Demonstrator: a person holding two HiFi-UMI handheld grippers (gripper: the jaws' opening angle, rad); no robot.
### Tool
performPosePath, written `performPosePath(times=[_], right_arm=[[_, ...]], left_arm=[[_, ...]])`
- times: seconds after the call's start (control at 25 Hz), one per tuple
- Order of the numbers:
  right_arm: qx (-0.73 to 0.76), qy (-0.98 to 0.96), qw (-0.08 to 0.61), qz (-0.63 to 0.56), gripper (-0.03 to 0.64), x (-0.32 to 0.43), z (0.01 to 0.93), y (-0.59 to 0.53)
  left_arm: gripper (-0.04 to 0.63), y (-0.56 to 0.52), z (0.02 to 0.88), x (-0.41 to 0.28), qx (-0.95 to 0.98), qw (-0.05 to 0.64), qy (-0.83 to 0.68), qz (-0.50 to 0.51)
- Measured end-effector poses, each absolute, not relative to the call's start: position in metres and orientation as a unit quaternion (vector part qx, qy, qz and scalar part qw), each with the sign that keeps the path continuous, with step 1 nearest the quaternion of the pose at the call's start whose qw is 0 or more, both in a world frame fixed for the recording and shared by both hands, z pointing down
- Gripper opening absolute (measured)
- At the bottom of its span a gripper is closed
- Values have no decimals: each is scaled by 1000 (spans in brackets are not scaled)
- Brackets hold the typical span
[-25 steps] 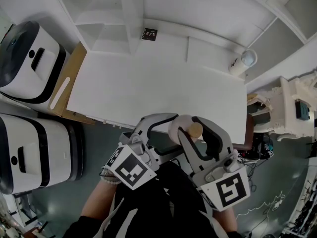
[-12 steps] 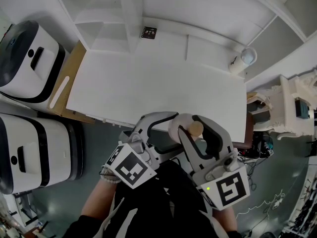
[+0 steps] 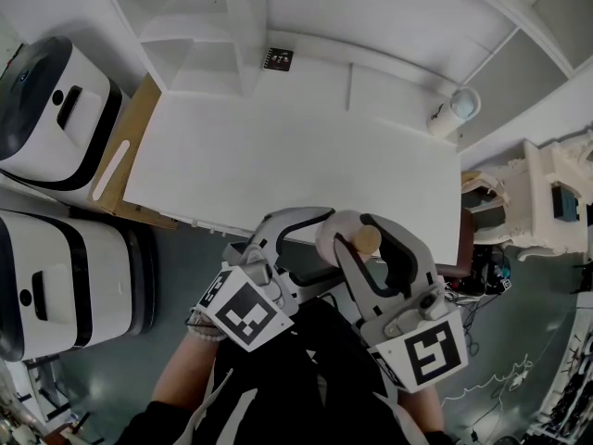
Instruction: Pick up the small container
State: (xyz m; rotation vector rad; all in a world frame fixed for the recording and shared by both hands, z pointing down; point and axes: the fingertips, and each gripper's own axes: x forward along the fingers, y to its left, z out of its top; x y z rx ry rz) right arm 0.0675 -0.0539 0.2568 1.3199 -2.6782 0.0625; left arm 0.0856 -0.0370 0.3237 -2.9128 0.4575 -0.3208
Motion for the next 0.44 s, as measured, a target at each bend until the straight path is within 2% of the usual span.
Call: performPosePath(times=[0.44], right_arm=[[442,-893,79,9,145,70,256,-53]], left_arm=[[347,-37,324,88,-978,91,157,-106]])
